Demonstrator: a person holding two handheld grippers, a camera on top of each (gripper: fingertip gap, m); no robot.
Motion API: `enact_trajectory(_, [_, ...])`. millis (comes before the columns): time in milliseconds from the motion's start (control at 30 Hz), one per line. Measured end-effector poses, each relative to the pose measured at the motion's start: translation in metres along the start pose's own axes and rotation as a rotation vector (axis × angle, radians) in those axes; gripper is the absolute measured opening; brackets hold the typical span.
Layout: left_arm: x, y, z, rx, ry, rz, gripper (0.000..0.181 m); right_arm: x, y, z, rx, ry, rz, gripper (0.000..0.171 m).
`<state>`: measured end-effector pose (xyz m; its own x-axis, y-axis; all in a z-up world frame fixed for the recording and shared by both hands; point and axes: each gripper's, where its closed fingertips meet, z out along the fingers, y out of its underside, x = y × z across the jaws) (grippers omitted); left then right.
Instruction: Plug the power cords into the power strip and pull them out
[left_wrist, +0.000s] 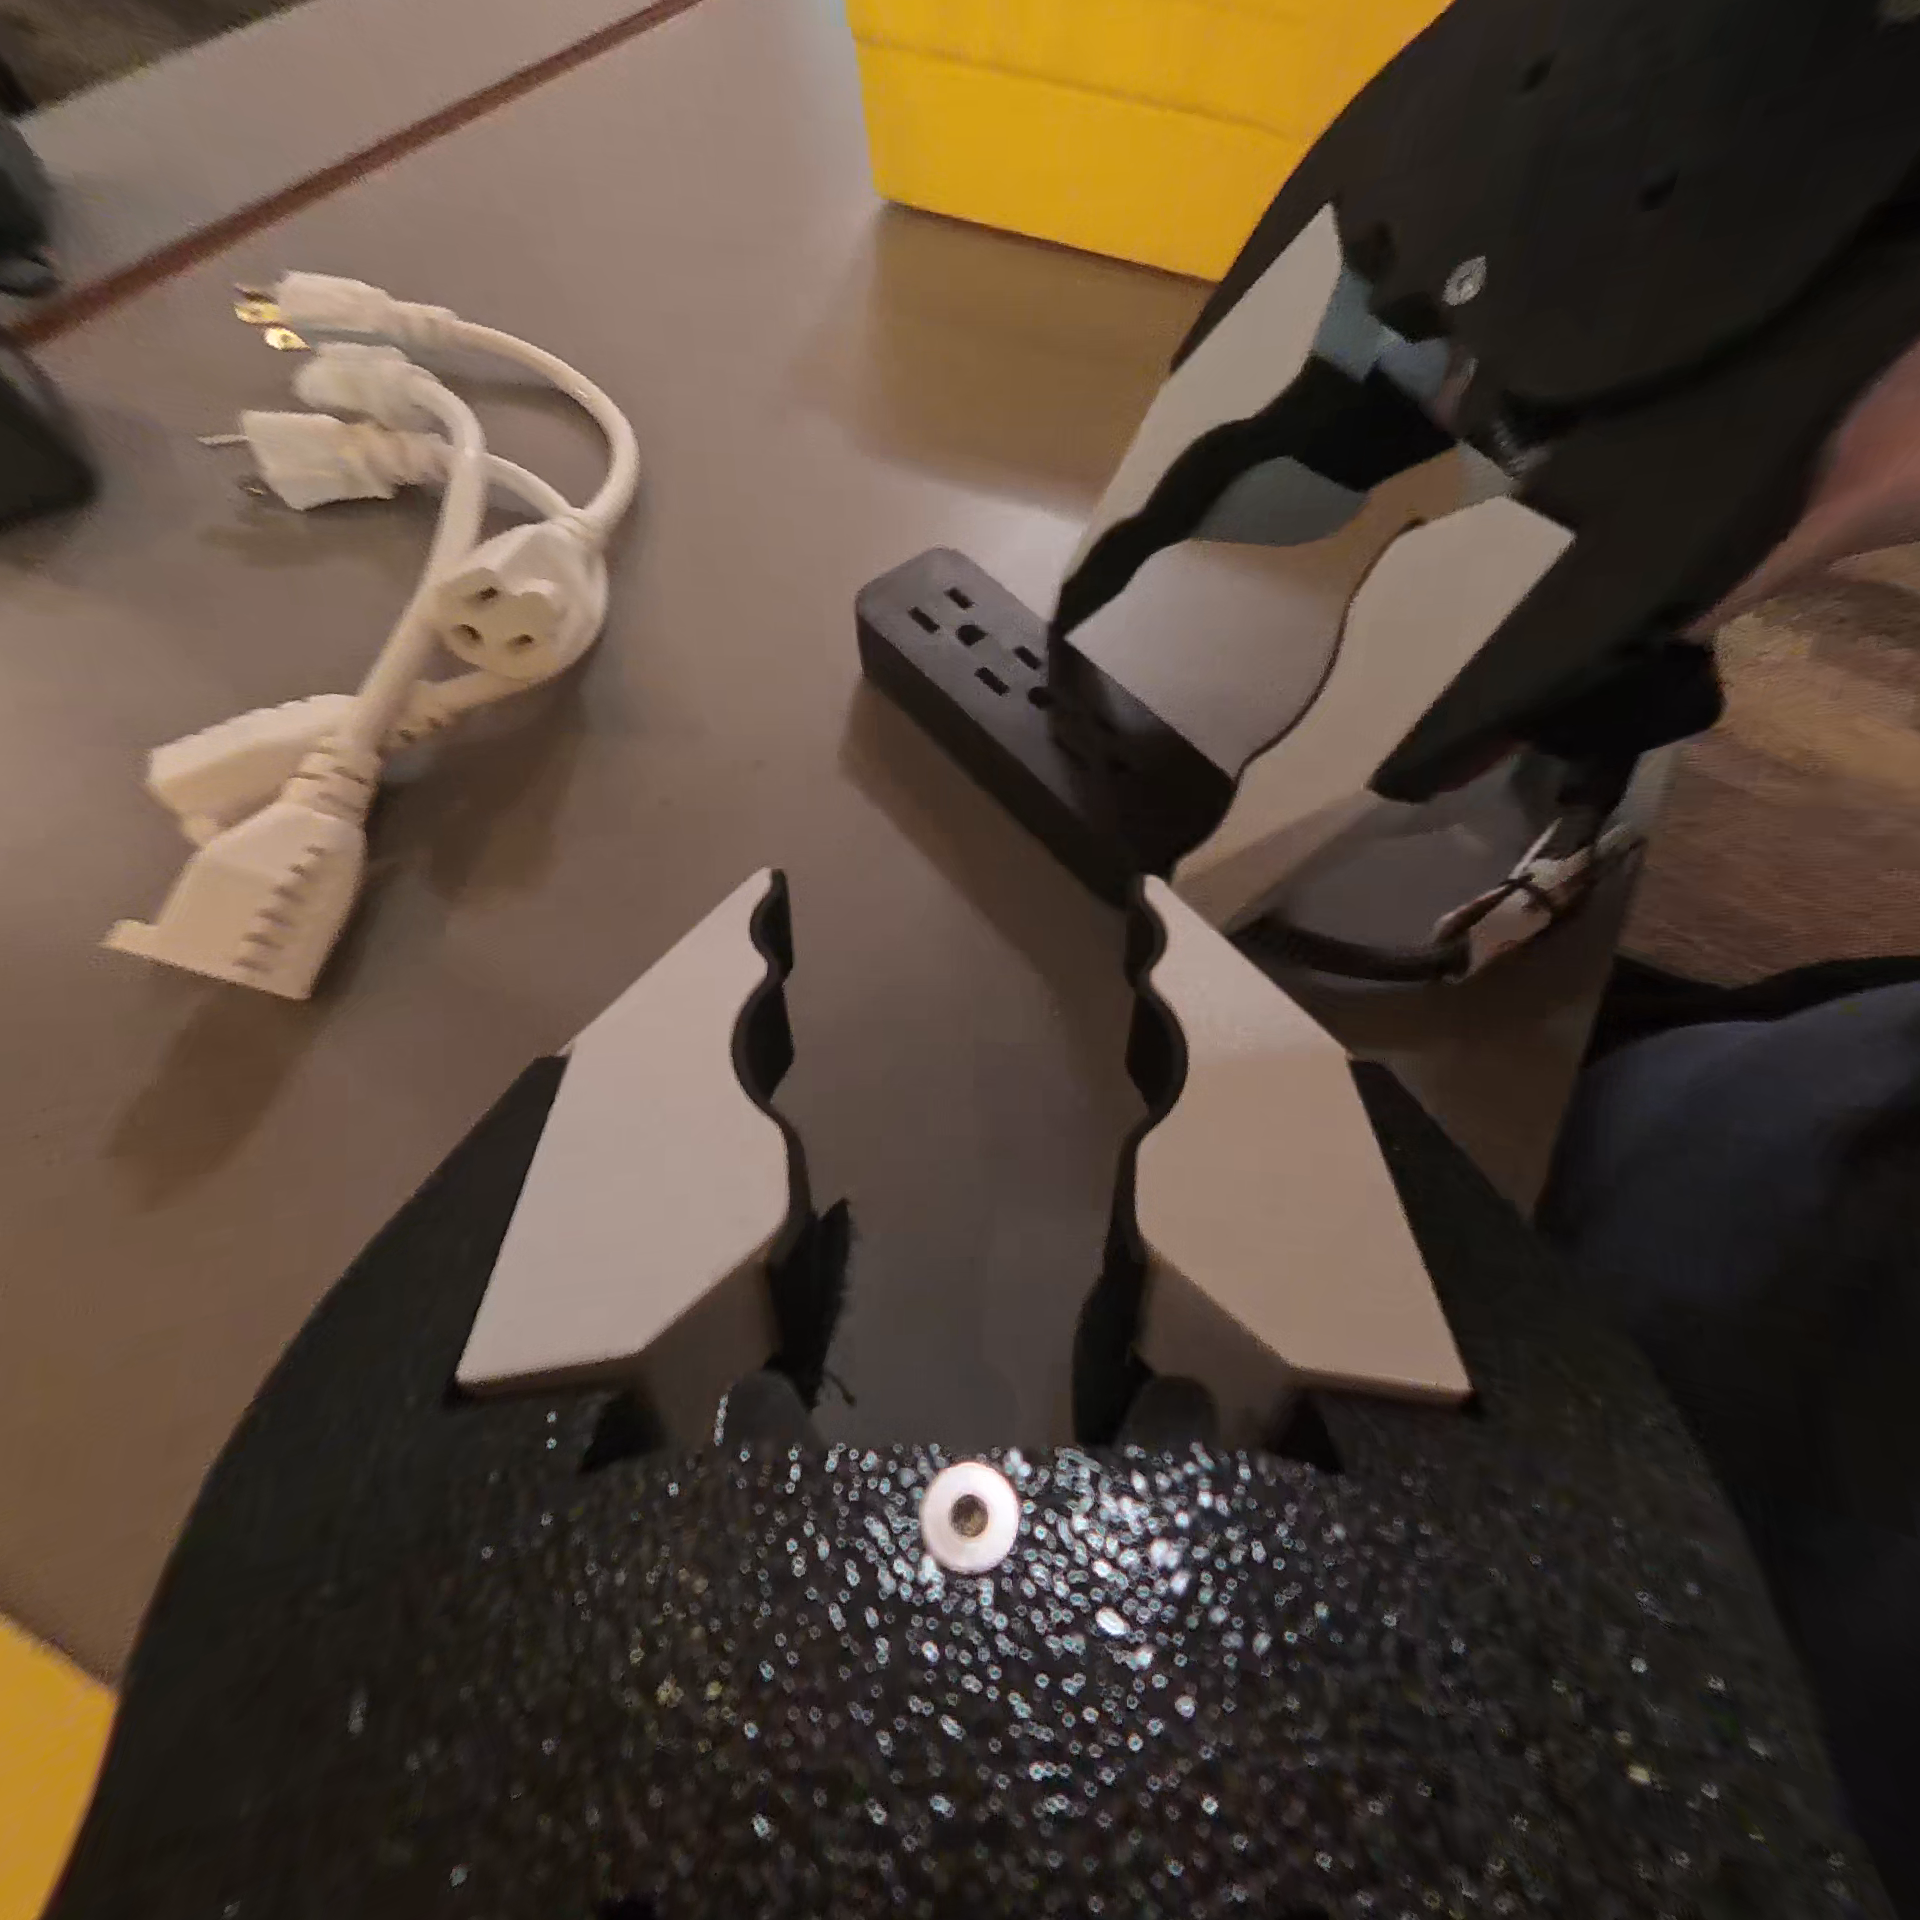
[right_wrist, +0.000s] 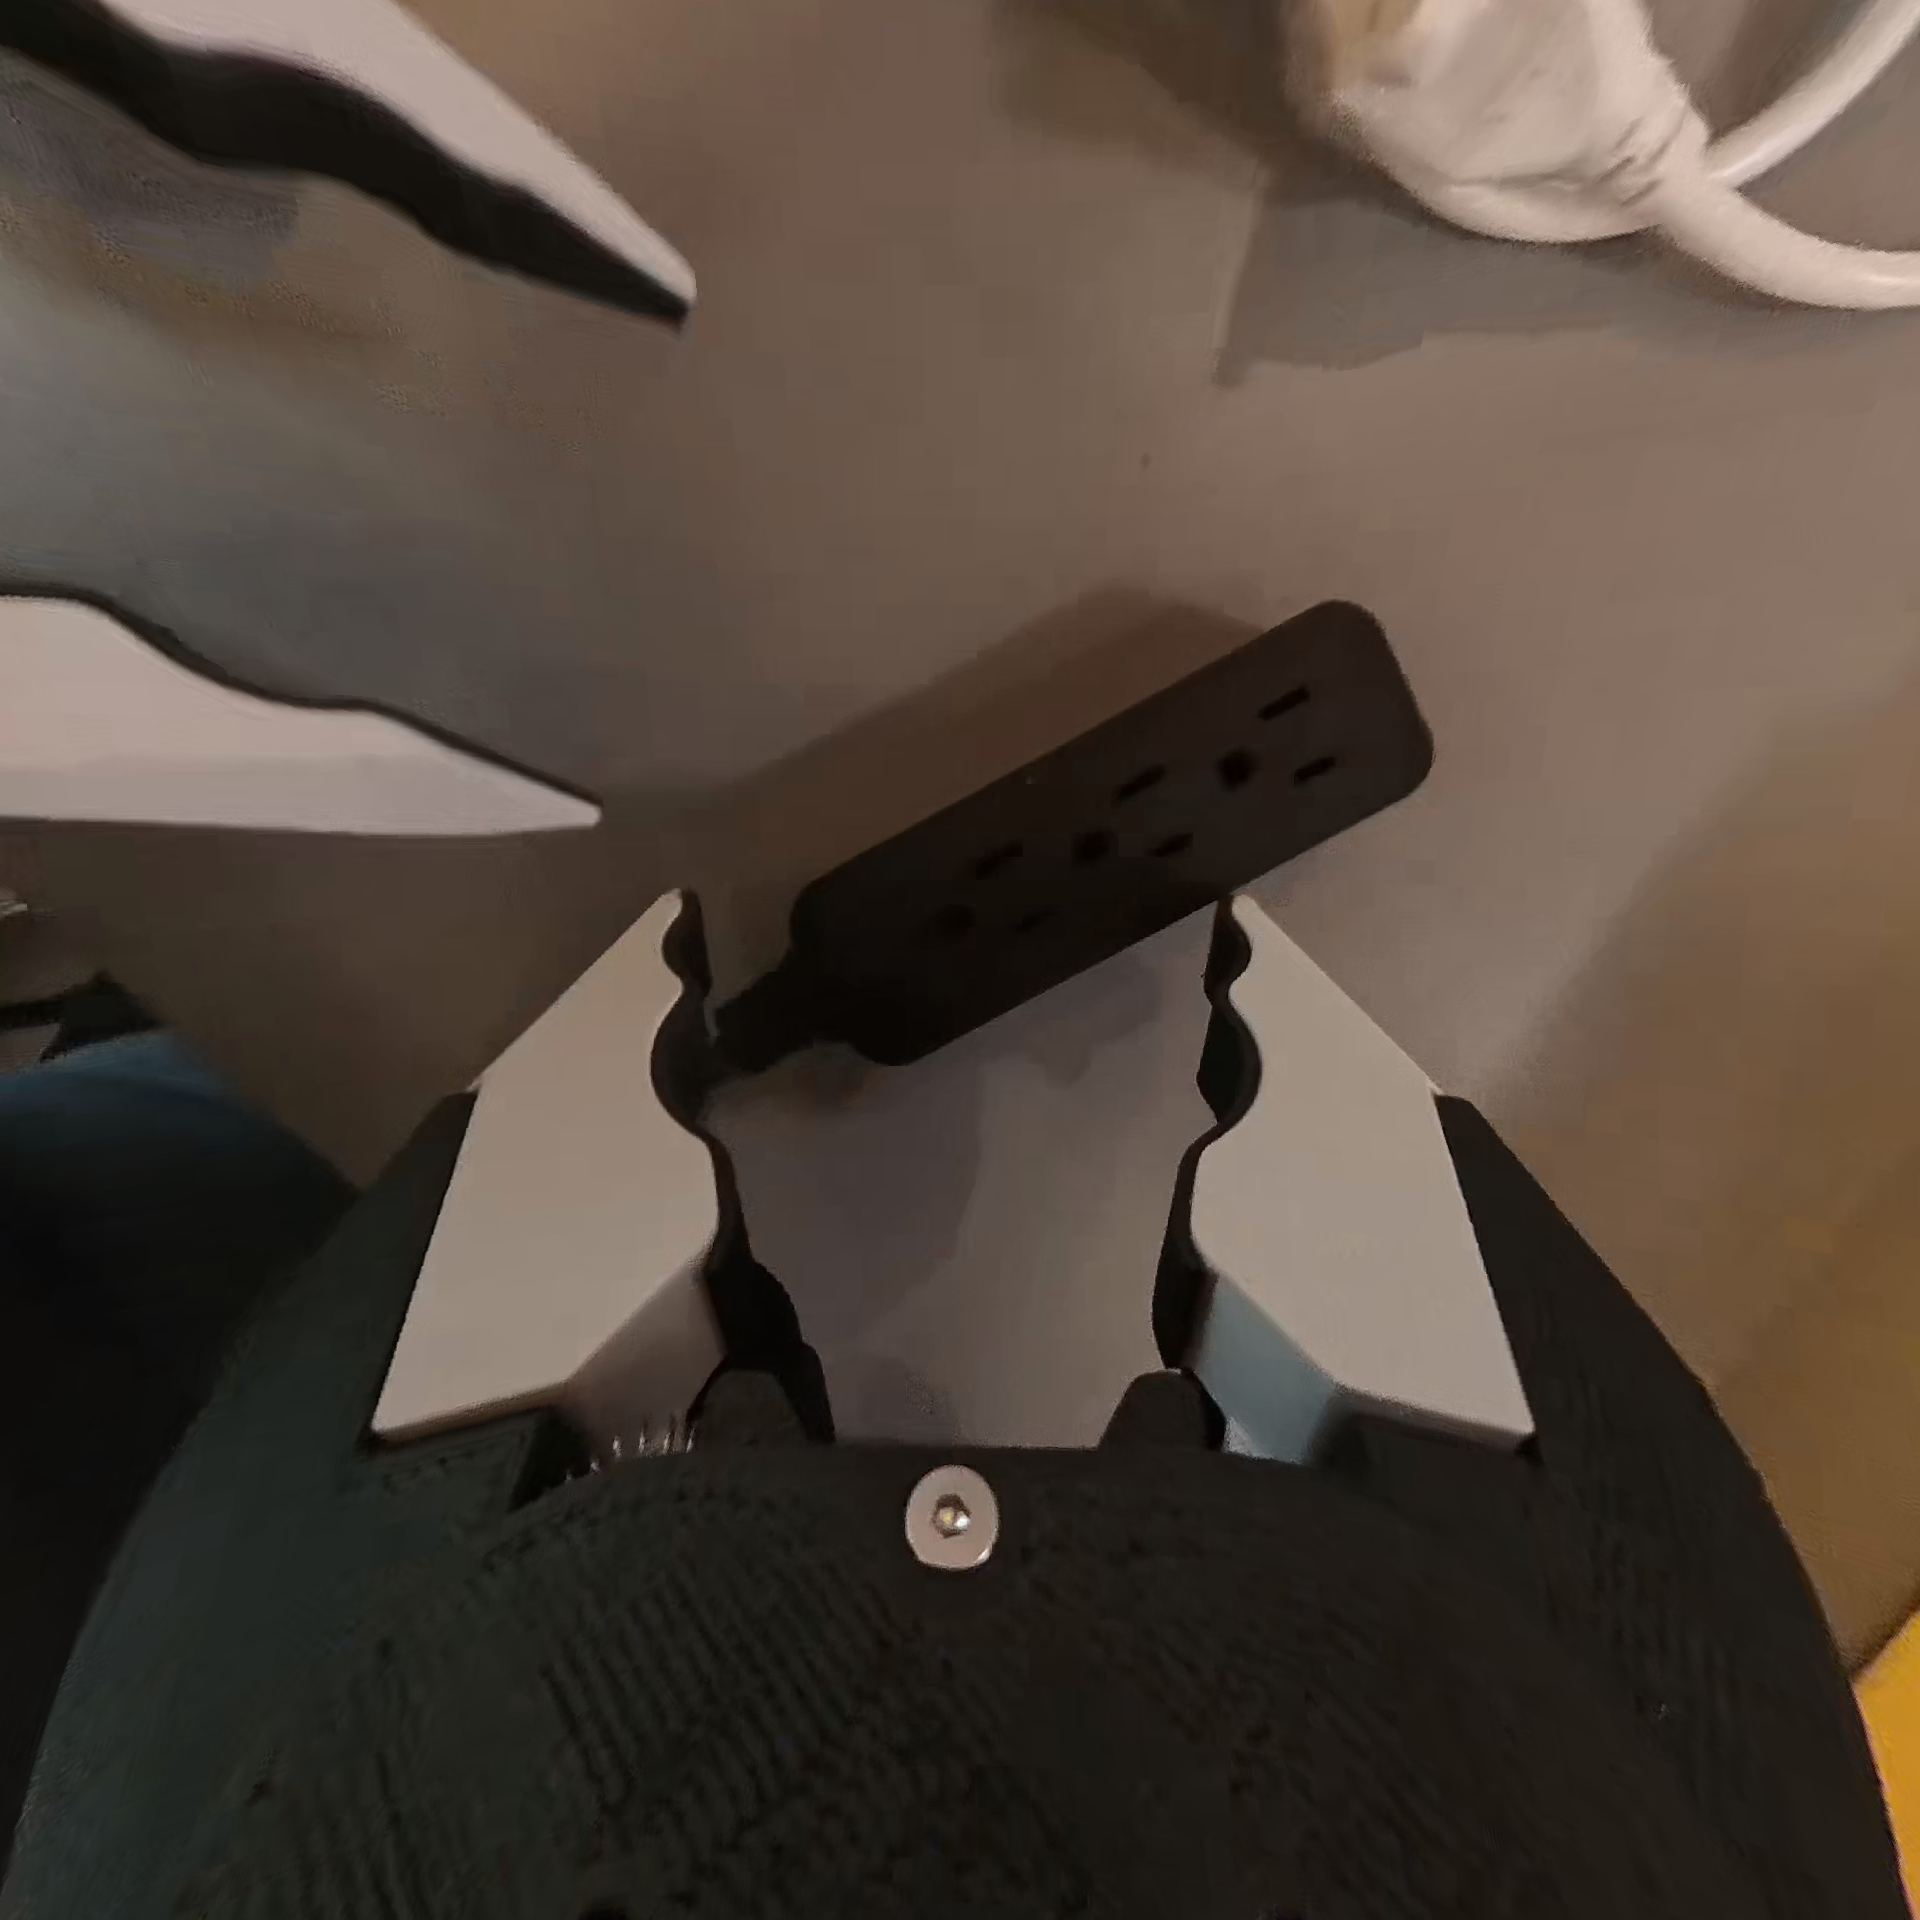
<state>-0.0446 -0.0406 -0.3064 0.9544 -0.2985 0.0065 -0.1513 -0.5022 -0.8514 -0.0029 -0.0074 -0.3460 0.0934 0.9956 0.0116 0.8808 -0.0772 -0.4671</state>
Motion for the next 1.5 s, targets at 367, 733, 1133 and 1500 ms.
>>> enact_trajectory(367, [-0.031, -0.018, -0.037, -0.079, -0.243, 0.084, 0.075, -0.020, -0.009, 0.016, 0.071, -0.189, -0.496, 0.053])
enact_trajectory(733, [-0.019, -0.034, -0.026, -0.051, -0.130, 0.163, 0.081, -0.003, -0.027, 0.020, -0.006, -0.274, -0.771, 0.100])
enact_trajectory(1133, [-0.060, -0.026, 0.002, -0.105, -0.172, 0.100, 0.083, -0.011, -0.037, 0.033, 0.094, -0.212, -0.467, 0.063])
enact_trajectory(1500, [-0.062, -0.044, 0.000, -0.064, -0.150, 0.094, 0.084, 0.019, -0.062, 0.021, 0.060, -0.302, -0.856, 0.091])
